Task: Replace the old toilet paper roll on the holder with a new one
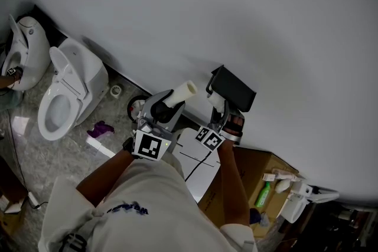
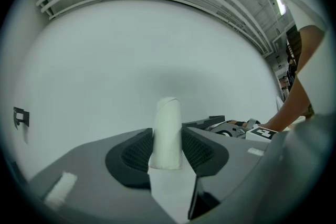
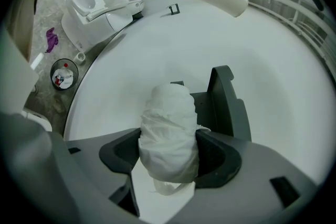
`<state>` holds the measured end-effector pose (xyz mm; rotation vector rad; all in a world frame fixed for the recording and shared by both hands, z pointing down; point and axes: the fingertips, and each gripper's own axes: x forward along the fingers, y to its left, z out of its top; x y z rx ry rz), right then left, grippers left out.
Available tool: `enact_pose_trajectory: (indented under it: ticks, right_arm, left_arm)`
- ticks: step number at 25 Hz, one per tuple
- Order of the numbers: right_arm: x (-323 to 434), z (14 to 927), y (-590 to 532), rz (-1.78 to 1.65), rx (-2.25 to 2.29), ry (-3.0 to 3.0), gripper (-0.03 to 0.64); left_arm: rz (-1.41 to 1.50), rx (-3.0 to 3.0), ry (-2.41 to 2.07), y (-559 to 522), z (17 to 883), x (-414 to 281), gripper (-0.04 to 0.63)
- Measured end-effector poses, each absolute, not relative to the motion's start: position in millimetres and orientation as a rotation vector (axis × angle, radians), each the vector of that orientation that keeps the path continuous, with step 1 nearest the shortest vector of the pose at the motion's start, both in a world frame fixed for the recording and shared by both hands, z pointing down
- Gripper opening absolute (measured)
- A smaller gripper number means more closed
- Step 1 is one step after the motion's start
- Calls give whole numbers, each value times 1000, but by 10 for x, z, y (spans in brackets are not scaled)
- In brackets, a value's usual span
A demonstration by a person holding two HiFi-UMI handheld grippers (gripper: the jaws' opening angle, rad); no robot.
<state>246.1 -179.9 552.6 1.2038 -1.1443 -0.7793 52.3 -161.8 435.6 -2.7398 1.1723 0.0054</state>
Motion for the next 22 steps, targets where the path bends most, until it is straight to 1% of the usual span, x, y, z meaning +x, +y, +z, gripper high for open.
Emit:
enact_pose_trajectory:
  ticks: [22]
  right_arm:
    - [2271, 5540, -1910, -795, 1197, -1179, 301]
  left_arm:
    - [-6, -2723, 1198, -1522, 4344, 417, 176]
